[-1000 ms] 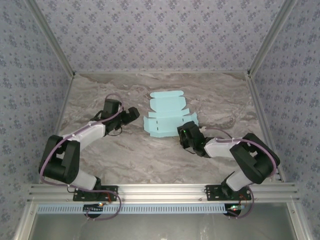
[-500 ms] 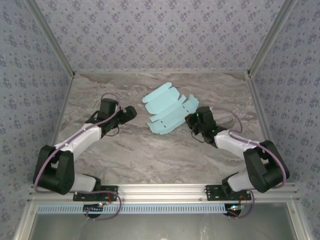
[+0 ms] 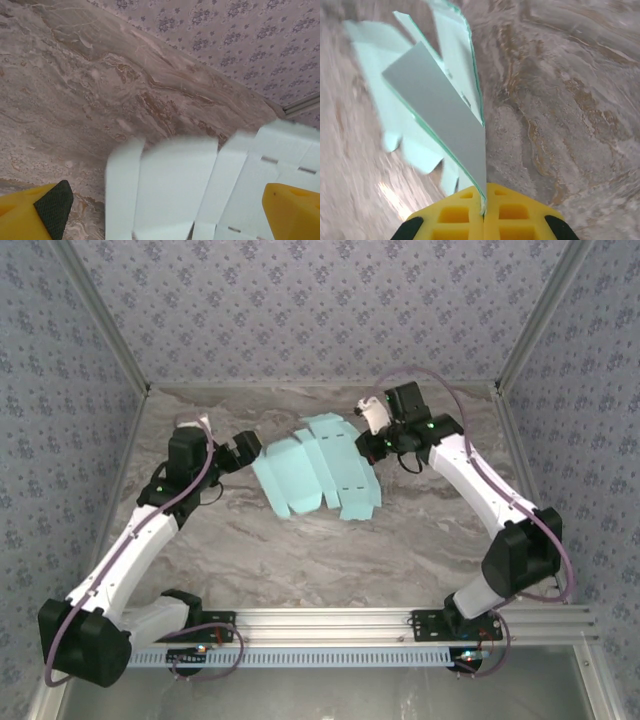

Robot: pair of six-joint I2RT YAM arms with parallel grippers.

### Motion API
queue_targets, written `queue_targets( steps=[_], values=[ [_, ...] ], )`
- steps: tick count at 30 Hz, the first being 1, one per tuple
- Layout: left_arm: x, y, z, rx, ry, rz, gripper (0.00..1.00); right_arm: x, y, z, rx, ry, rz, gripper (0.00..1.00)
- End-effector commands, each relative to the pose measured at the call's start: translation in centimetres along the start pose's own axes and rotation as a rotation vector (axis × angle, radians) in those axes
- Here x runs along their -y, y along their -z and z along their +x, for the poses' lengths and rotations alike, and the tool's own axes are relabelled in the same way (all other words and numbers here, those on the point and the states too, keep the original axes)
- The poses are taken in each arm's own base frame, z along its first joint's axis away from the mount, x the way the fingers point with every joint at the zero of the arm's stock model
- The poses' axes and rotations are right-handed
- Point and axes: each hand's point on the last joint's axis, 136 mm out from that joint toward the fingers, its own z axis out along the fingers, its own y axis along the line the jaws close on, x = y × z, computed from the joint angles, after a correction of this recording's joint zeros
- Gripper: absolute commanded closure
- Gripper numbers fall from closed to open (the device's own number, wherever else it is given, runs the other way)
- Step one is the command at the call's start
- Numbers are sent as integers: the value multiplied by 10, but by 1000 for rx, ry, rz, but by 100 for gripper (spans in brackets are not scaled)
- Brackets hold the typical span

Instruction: Fold the paper box

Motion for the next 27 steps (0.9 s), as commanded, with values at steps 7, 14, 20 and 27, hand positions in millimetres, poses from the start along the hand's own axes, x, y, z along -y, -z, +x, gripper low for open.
queue_targets(
  steps=[7, 14, 20, 27],
  values=[
    [23, -18, 31, -37, -128, 198, 1, 4, -12, 74, -583, 564, -11, 100],
    [30, -35, 84, -28, -329, 427, 1, -6, -34, 72, -583, 810, -91, 100],
    [50, -44, 133, -145, -397, 554, 1, -7, -49, 74, -561, 921, -70, 100],
    [76, -41, 160, -231, -428, 704, 1, -8, -68, 81, -534, 939, -67, 100]
  ],
)
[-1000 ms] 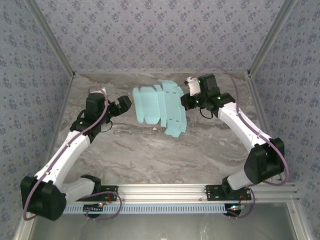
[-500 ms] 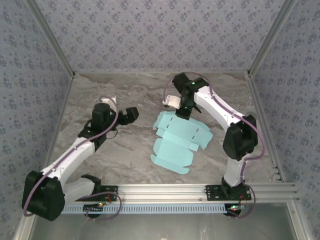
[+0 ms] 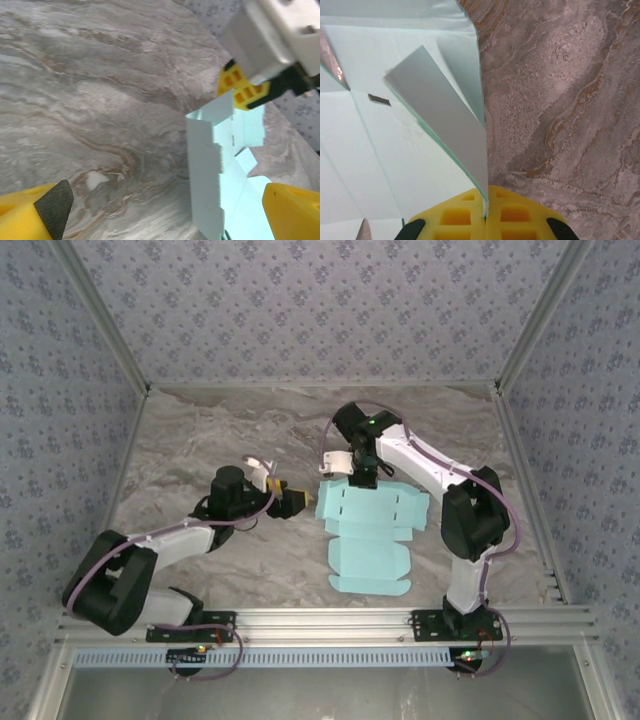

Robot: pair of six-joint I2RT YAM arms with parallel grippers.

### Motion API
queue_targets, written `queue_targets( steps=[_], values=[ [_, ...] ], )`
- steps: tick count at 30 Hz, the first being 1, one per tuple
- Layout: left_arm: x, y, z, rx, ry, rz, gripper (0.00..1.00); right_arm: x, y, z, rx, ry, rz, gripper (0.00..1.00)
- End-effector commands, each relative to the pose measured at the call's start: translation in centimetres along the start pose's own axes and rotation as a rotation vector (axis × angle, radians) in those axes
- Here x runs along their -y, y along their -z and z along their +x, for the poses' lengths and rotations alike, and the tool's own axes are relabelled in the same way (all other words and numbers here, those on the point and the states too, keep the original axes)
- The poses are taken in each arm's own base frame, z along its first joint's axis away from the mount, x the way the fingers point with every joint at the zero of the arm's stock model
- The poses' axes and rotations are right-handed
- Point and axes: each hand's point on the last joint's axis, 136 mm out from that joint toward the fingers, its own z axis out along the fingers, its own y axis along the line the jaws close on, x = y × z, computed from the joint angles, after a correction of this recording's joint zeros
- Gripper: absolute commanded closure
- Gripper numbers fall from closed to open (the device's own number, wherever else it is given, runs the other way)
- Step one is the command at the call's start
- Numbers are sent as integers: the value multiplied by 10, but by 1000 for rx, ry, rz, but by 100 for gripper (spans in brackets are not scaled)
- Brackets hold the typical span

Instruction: Fold the paper box

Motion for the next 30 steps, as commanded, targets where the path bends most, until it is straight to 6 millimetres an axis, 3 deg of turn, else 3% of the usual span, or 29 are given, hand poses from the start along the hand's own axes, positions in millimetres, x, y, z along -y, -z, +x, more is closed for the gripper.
queue_targets(
  steps=[1, 4, 8, 12, 19, 24, 28, 29, 30],
  values=[
    [32, -10, -11, 8, -91, 130, 1, 7, 4, -3, 21, 122, 42, 100],
    [31, -17, -9, 5, -65, 149, 2, 2, 7, -6, 53, 106, 10, 100],
    [32, -28, -3, -27, -51, 197, 13, 3, 13, -8, 76, 96, 18, 100],
    [32, -37, 4, -43, -48, 210, 30, 5, 15, -6, 71, 96, 31, 100],
    [24, -50, 13, -76, -46, 156, 41, 9, 14, -4, 64, 88, 64, 100],
    [22, -54, 21, -119, -46, 158, 75, 12, 20, -9, 115, 64, 101, 98],
    [13, -57, 26, -131, -34, 124, 90, 20, 30, -15, 172, 0, 165, 94],
    [9, -57, 26, -129, -25, 101, 99, 25, 37, -18, 210, -45, 197, 91],
    [6, -58, 25, -128, -14, 87, 100, 30, 47, -22, 265, -84, 235, 83]
  ],
)
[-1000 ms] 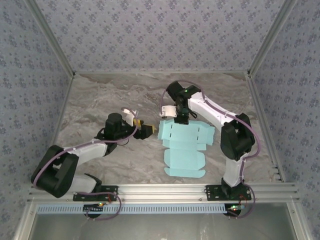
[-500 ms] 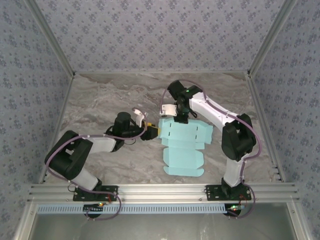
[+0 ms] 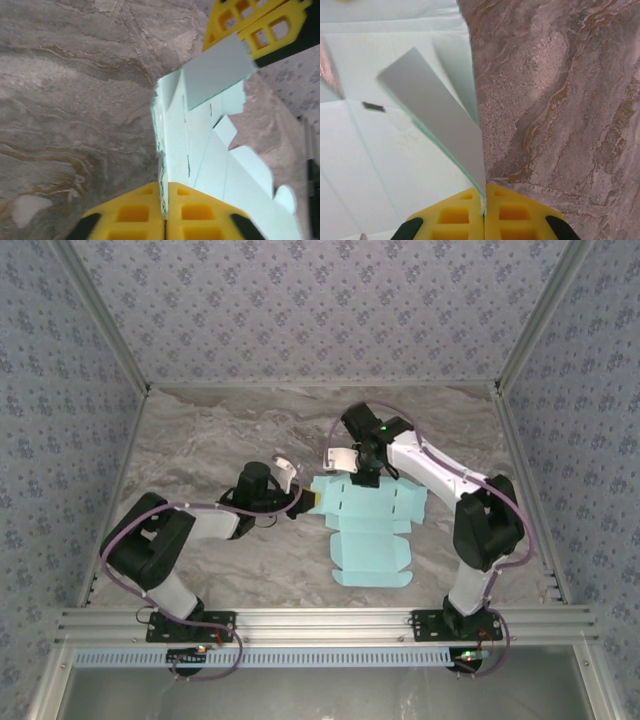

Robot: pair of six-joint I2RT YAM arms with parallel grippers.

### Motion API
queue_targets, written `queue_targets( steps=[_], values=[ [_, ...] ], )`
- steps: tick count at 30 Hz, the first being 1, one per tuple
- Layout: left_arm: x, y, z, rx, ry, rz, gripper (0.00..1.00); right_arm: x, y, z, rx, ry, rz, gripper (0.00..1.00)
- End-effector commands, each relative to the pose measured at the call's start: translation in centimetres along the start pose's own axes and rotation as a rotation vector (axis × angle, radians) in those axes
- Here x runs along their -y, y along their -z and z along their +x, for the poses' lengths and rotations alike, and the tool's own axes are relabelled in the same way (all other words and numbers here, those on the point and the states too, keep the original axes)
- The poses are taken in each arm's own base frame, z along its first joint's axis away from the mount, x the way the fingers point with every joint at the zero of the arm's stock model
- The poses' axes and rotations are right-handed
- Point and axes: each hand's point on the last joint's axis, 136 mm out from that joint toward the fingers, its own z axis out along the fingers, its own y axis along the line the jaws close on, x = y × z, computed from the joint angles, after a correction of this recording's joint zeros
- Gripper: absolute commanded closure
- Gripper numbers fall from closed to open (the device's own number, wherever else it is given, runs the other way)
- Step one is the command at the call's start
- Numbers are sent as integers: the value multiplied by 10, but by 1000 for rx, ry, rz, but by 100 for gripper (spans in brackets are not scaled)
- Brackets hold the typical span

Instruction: Fold the paper box

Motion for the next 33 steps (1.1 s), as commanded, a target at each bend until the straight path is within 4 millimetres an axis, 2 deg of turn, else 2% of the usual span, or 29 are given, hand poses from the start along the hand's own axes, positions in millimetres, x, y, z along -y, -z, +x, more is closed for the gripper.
queue_targets(
  steps=[1, 3, 6, 9, 12, 15, 19, 22, 25, 30, 32, 33],
  values=[
    [-4, -3, -4, 3, 13, -19, 100, 26, 38, -25, 194, -108, 166, 73],
    [-6, -1, -10, 26, 41, -42, 100, 27, 57, -32, 306, -178, 236, 64],
    [-10, 2, -19, 64, 83, -78, 100, 13, 72, -23, 376, -276, 264, 51],
    [-15, 4, -26, 79, 114, -103, 100, -3, 83, -17, 448, -413, 263, 48],
    [-21, 4, -30, 85, 144, -127, 100, -24, 87, -29, 564, -583, 165, 47],
    [-28, 6, -35, 109, 197, -146, 100, -31, 66, -41, 607, -853, 45, 41],
    [-34, 7, -36, 126, 250, -151, 100, -39, 17, -38, 446, -1180, -47, 31],
    [-34, 7, -35, 126, 270, -150, 100, -48, -4, -41, 372, -1270, -32, 29],
    [-37, 7, -33, 127, 291, -159, 100, -57, -14, -55, 357, -1281, -36, 22],
    [-40, 5, -31, 126, 316, -161, 100, -59, -30, -63, 303, -1279, 17, 20],
    [-40, 5, -32, 134, 318, -154, 100, -60, -44, -56, 235, -1287, 29, 22],
    [-38, 5, -32, 140, 313, -149, 100, -61, -51, -45, 180, -1313, 48, 23]
  ],
)
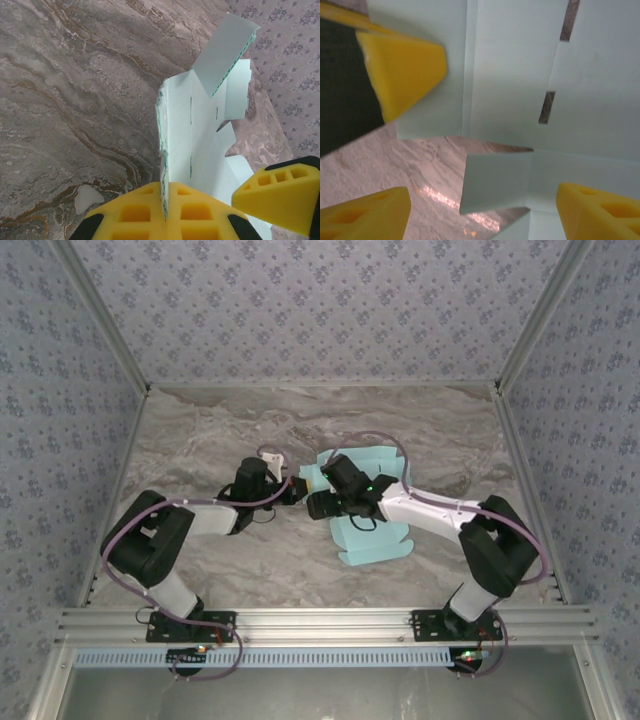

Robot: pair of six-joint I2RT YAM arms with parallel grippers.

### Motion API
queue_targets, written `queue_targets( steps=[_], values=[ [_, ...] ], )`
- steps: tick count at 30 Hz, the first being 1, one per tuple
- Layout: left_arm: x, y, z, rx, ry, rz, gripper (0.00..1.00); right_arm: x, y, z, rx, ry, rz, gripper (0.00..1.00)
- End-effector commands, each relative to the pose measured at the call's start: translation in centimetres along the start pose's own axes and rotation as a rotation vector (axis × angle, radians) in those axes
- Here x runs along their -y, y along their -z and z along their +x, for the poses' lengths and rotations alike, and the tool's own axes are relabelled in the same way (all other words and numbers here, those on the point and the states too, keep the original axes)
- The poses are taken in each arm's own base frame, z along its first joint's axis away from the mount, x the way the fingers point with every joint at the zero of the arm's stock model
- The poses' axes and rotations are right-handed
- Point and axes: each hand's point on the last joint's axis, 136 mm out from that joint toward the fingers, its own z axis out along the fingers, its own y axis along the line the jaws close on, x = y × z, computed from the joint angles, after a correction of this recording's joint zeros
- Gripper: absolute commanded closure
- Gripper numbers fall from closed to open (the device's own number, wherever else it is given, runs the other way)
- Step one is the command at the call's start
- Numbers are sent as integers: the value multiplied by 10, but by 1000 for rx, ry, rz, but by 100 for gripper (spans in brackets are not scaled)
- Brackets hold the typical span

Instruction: Fold the paper box

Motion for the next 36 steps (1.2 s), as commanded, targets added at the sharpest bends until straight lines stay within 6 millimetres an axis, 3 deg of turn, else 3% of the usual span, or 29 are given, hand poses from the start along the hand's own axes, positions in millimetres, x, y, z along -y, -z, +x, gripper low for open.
queue_targets(
  steps=[1, 4, 11, 15, 20, 25, 31, 35, 36],
  values=[
    [9, 0, -14, 53, -9, 35, 100, 32, -15, 5, -46, -101, 143, 23],
    [5, 1, -11, 52, -17, 18, 100, 45, -20, 14, -74, -160, 125, 27],
    [-2, -1, -9, 54, -41, -2, 100, 42, -10, 15, -94, -204, -19, 38],
    [-4, -2, -9, 57, -56, -7, 100, 49, -17, 18, -112, -213, -24, 45],
    [-12, -3, -6, 71, -99, -26, 100, 46, -22, 14, -100, -245, -59, 52],
    [-17, -4, -3, 90, -113, -30, 100, 48, -15, 5, -53, -326, -50, 62],
    [-14, -7, 0, 89, -160, -49, 100, 19, 18, -30, 150, -642, -169, 48],
    [-10, -5, -2, 117, -182, -46, 100, 34, 49, -46, 280, -881, -154, 27],
    [-9, -3, -2, 127, -190, -45, 100, 44, 54, -46, 286, -966, -143, 28]
  ],
)
